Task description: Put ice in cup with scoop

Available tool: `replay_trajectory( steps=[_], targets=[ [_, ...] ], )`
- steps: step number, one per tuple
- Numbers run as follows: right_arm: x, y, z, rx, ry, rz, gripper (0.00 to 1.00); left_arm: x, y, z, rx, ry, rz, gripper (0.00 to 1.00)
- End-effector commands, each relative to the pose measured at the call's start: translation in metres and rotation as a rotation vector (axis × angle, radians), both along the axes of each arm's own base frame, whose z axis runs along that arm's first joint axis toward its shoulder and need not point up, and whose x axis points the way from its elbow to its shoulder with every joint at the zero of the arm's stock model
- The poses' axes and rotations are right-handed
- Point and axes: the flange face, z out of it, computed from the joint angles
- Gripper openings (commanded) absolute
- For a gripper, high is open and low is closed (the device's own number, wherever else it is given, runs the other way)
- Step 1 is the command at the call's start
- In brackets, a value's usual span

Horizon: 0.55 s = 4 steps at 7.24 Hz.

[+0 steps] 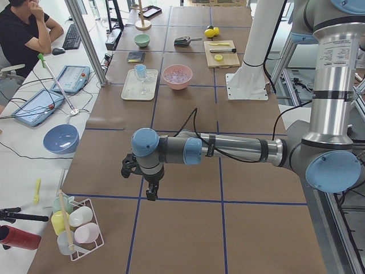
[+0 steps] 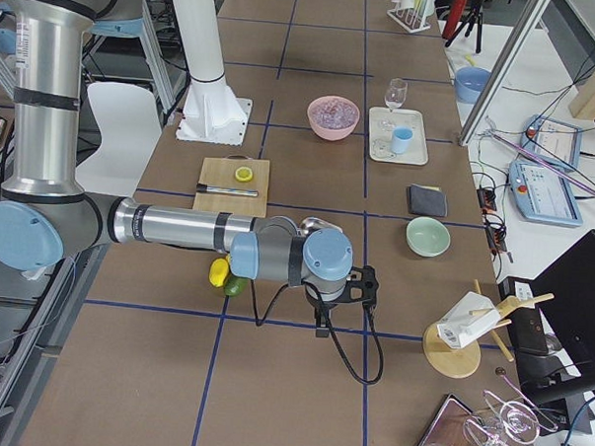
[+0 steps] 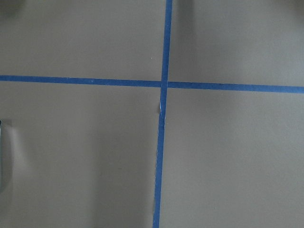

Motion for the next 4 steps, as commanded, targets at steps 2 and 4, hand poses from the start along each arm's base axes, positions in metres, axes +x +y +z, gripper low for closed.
replay_trajectory(
  steps=[2, 4],
  targets=[
    [0.0, -0.001, -0.004, 0.012, 0.002, -0.001, 1.0, 0.0, -0.001, -0.002, 0.016, 0.002, 0.003, 1.0],
    [0.0, -0.004, -0.009, 0.025, 0.009, -0.003, 1.0, 0.002, -0.009, -0.041, 0.1, 0.021, 0.009, 1.0]
  ],
)
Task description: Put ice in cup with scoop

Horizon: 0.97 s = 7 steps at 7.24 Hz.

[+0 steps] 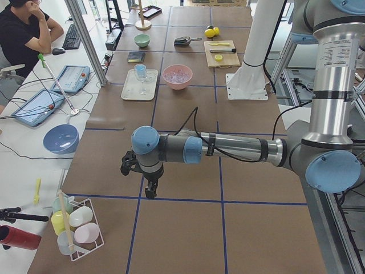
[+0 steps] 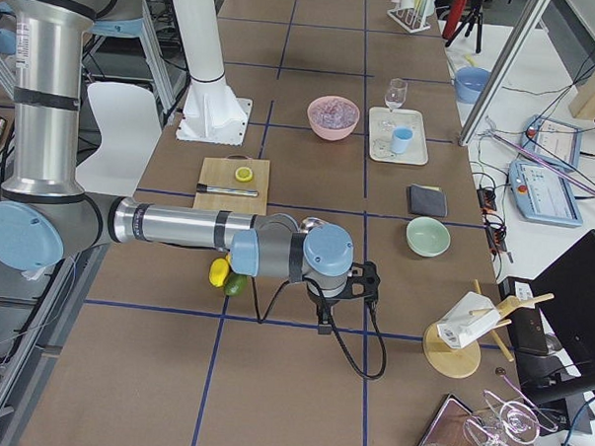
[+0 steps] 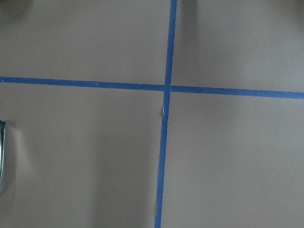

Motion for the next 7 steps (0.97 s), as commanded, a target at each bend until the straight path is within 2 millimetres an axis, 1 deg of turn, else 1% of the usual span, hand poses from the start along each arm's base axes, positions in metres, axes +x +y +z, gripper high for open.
replay_trajectory(
  steps=[1, 2, 3, 4, 5, 6, 7],
  targets=[
    [0.0, -0.001, -0.005, 0.009, 0.001, 0.0, 1.0, 0.002, -0.006, -0.05, 0.103, 0.014, 0.004, 1.0],
    [0.0, -0.002, -0.006, 0.011, 0.001, 0.0, 1.0, 0.005, -0.009, -0.064, 0.15, 0.046, 0.01, 1.0],
    [-0.003, -0.006, -0.013, 0.01, -0.004, 0.004, 1.0, 0.012, -0.011, -0.075, 0.203, 0.071, 0.027, 1.0],
    [-0.007, -0.012, -0.026, 0.033, -0.002, -0.006, 1.0, 0.038, -0.024, -0.108, 0.298, 0.099, 0.079, 1.0],
    [-0.012, -0.017, -0.037, 0.059, 0.0, -0.016, 1.0, 0.066, -0.029, -0.145, 0.391, 0.114, 0.135, 1.0],
    [-0.014, -0.023, -0.049, 0.084, -0.002, -0.019, 1.0, 0.103, -0.027, -0.166, 0.512, 0.139, 0.21, 1.0],
    [-0.016, -0.022, -0.05, 0.087, -0.005, -0.023, 1.0, 0.142, -0.025, -0.182, 0.634, 0.174, 0.283, 1.0]
  ],
)
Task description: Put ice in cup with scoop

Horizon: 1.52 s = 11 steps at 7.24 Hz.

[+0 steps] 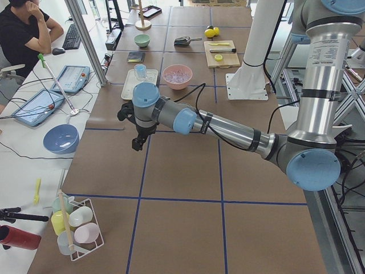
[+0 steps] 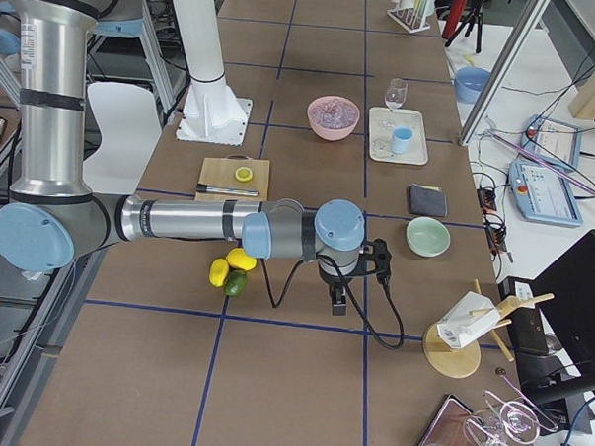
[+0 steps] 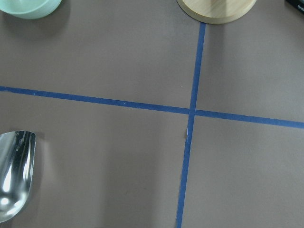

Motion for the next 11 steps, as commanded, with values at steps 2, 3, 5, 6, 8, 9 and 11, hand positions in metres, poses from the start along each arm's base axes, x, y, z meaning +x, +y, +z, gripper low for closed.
replay_trajectory(
  steps=[2, 3, 5, 6, 8, 9, 11],
  targets=[
    [-0.011, -0.004, -0.028, 0.028, -0.008, 0.001, 1.0, 0.129, 0.008, -0.059, 0.233, 0.063, 0.227, 1.0],
    [-0.031, -0.004, -0.05, -0.037, -0.026, 0.048, 1.0, 0.161, 0.011, -0.073, 0.257, 0.075, 0.28, 1.0],
    [-0.089, -0.002, -0.092, -0.097, -0.047, 0.049, 1.0, 0.207, 0.006, -0.114, 0.342, 0.066, 0.303, 1.0],
    [-0.125, 0.005, -0.122, -0.177, -0.054, 0.099, 1.0, 0.211, 0.005, -0.125, 0.355, 0.079, 0.308, 1.0],
    [-0.196, 0.02, -0.15, -0.174, -0.046, 0.155, 1.0, 0.23, 0.0, -0.129, 0.345, 0.084, 0.32, 1.0],
    [-0.218, 0.038, -0.139, -0.173, -0.042, 0.109, 1.0, 0.236, 0.001, -0.132, 0.349, 0.088, 0.331, 1.0],
    [-0.241, 0.081, -0.106, -0.105, -0.03, 0.041, 1.0, 0.24, 0.003, -0.136, 0.356, 0.092, 0.336, 1.0]
  ],
)
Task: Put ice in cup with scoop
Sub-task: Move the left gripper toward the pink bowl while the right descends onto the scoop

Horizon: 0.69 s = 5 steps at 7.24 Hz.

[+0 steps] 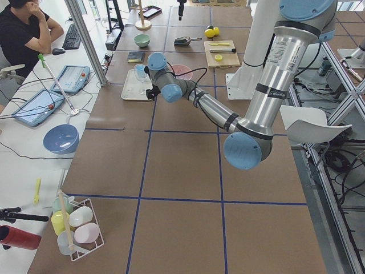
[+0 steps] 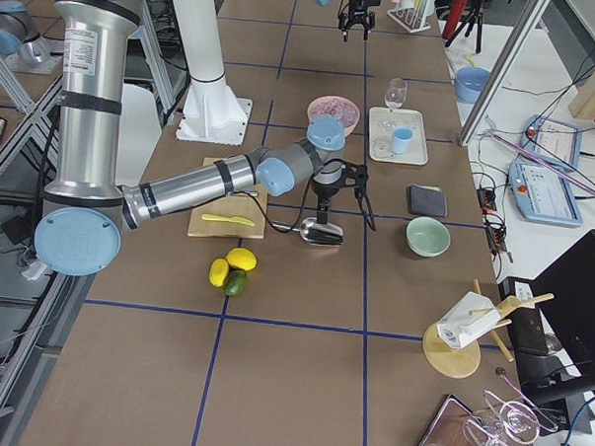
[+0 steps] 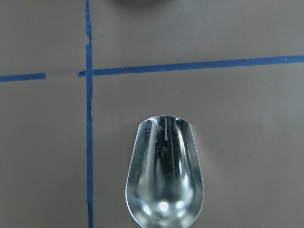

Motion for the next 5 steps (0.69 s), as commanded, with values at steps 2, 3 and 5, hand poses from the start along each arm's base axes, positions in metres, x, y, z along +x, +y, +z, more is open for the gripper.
replay_trajectory(
  steps=[2, 3, 5],
  targets=[
    [-0.057, 0.043, 0.025, 0.003, 0.044, -0.094, 1.0, 0.009, 0.002, -0.004, 0.004, 0.003, 0.012, 1.0],
    [-0.069, 0.046, 0.03, -0.016, 0.05, -0.104, 1.0, 0.009, 0.002, -0.004, -0.006, 0.003, 0.007, 1.0],
    [-0.098, 0.059, 0.045, -0.144, 0.068, -0.075, 1.0, 0.019, 0.006, -0.01, -0.007, 0.01, 0.019, 1.0]
  ],
)
